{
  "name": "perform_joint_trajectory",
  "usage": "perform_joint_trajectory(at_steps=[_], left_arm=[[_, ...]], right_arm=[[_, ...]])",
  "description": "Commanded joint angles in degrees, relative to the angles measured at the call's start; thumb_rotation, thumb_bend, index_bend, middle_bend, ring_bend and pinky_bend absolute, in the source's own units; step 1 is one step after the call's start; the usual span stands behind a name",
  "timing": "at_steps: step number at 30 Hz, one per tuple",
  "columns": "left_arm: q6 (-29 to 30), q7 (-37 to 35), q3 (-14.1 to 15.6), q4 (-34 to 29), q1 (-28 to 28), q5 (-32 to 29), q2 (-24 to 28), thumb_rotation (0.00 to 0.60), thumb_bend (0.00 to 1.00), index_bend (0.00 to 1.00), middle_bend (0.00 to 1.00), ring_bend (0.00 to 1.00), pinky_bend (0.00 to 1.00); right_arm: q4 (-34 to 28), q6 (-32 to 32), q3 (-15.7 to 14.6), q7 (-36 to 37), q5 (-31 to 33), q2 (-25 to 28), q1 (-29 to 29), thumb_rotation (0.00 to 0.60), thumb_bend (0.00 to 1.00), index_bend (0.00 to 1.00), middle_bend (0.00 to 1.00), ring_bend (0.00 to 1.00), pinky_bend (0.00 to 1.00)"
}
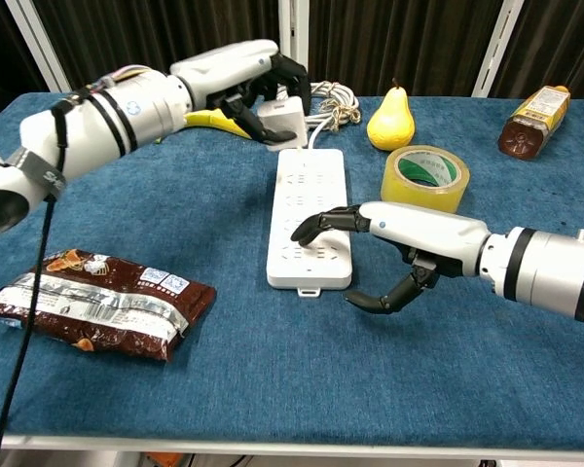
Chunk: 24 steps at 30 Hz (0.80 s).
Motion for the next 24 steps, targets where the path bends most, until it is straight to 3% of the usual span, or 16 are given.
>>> perform_joint_trajectory(at_steps=[1, 6, 10, 12, 16, 20, 24], left_arm=[[1.6, 5.31, 0.45, -1.05, 2.93, -0.51, 1.58, 0.6, 0.45, 0.66, 0.67, 0.55, 0.65], [-1.82, 14.86, 2.79, -3.85, 5.44, -0.66, 3.44, 0.6, 0.44, 0.56, 0.57, 0.44, 0.48], [-2.96, 22.85, 2.26, -7.49, 6.65, -2.17, 4.77, 0.6, 0.26, 0.29, 0.3, 0.09, 0.15], [-0.9, 27.22, 0.57, -10.09, 7.93, -3.83, 5.53, 0.6, 0.2, 0.2, 0.22, 0.02, 0.08], [0.17, 31.2, -1.72, -19.62, 10.63, -7.15, 11.18, 0.6, 0.15, 0.15, 0.18, 0.0, 0.07], [2.74, 34.03, -3.5, -34.9, 15.52, -10.93, 22.27, 0.6, 0.14, 0.15, 0.17, 0.0, 0.07], [6.45, 33.95, -3.47, -47.59, 22.39, -14.7, 33.12, 0.6, 0.14, 0.15, 0.17, 0.0, 0.07]], right_arm=[[0.62, 5.51, 0.19, 0.79, -2.01, -0.18, -1.78, 0.6, 0.36, 0.12, 0.2, 0.0, 0.03], [-0.03, 14.03, -0.44, 2.06, -4.59, 2.55, -5.04, 0.6, 0.36, 0.12, 0.2, 0.01, 0.03], [-2.57, 18.33, -0.82, -0.46, -5.34, 6.9, -7.35, 0.6, 0.36, 0.1, 0.2, 0.01, 0.03], [-4.22, 20.28, -0.76, -2.95, -4.95, 9.26, -8.88, 0.6, 0.36, 0.09, 0.2, 0.01, 0.03], [-6.82, 22.0, -1.0, -5.58, -3.04, 14.05, -11.56, 0.6, 0.36, 0.08, 0.2, 0.01, 0.03], [-8.68, 23.97, -0.91, -7.41, -0.62, 18.61, -14.6, 0.6, 0.36, 0.08, 0.2, 0.01, 0.03], [-10.29, 26.86, -1.12, -7.89, 0.82, 22.49, -17.95, 0.6, 0.36, 0.08, 0.2, 0.01, 0.03]])
